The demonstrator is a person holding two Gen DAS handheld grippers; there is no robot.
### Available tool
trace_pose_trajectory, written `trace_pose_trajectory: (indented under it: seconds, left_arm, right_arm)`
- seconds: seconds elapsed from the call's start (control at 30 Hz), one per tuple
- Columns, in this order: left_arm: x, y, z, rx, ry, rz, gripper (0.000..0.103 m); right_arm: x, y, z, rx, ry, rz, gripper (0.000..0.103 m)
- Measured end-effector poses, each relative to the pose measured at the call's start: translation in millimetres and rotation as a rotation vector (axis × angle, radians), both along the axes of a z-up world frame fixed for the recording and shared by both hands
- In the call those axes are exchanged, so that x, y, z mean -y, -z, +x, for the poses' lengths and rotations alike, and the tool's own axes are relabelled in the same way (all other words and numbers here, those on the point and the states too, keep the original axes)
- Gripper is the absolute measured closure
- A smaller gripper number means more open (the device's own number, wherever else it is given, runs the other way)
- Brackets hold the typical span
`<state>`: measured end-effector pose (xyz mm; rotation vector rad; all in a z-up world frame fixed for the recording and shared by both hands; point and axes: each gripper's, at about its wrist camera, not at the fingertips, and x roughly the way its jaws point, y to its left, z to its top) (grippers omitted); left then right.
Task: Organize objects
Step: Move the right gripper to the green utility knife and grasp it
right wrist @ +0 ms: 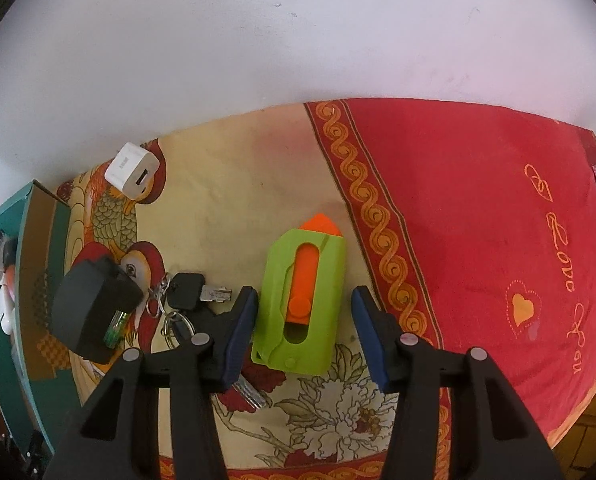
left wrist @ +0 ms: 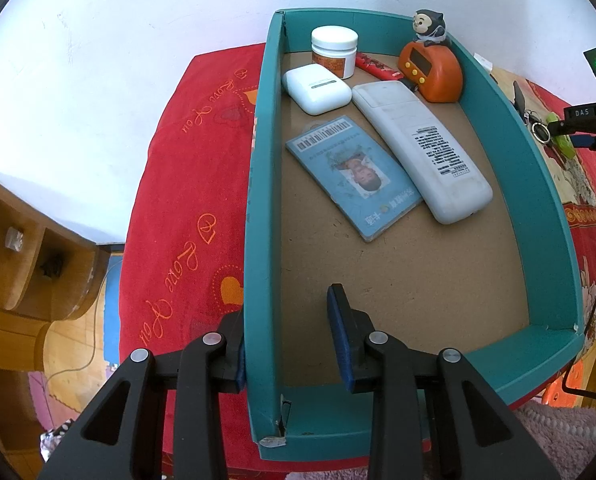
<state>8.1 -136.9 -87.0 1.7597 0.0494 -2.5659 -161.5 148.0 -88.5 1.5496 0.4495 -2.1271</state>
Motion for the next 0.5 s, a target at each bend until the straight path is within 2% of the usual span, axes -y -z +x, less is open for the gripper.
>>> trace_pose_trajectory:
  seconds: [0.1, 0.5]
  left_arm:
    - [0.1, 0.0, 0.0, 0.000, 0.001, 0.000, 0.070]
    - [1.7, 0.2, -0.9, 0.000, 0.001, 0.000, 0.070]
  right_arm:
    - [-1.0, -0.6, 1.7, -0.008, -0.006, -0.006, 0.062]
    - [-14.2, -3.9, 9.8, 0.007, -0.017, -0.048, 0.064]
